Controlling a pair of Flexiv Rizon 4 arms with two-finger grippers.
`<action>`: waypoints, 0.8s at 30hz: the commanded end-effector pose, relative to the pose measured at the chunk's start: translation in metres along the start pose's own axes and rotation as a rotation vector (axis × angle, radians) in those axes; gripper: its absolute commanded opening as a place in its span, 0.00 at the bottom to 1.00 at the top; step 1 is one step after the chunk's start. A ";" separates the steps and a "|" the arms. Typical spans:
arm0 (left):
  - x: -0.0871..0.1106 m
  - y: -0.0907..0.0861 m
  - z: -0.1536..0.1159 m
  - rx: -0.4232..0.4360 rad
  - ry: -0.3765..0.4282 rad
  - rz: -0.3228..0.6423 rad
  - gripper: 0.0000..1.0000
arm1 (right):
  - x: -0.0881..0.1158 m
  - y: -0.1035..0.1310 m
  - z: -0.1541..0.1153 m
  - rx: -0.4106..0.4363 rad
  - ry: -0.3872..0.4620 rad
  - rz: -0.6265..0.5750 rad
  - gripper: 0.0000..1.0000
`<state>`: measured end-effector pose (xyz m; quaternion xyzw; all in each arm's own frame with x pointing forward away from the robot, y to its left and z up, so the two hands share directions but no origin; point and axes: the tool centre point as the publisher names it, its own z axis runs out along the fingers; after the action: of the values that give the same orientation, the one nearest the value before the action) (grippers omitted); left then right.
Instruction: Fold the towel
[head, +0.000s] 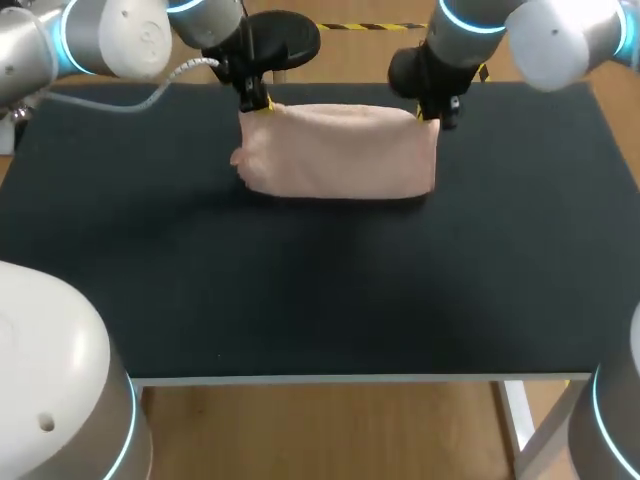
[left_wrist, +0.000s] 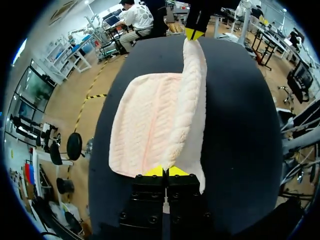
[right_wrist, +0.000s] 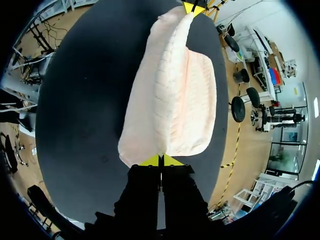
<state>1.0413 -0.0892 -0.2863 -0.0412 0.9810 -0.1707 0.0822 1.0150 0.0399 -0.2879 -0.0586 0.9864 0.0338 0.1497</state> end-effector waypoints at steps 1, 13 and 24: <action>-0.022 0.001 0.039 -0.007 0.098 -0.009 0.00 | -0.016 0.001 0.035 0.000 0.057 0.016 0.00; -0.070 0.005 0.073 -0.031 0.155 -0.020 0.00 | -0.056 -0.012 0.075 0.046 0.081 0.055 0.00; -0.107 0.007 0.082 -0.022 0.147 -0.024 0.00 | -0.094 -0.025 0.097 0.071 0.058 0.095 0.00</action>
<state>1.1459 -0.0962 -0.3427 -0.0491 0.9843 -0.1607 0.0546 1.1189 0.0295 -0.3454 -0.0075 0.9906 0.0044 0.1362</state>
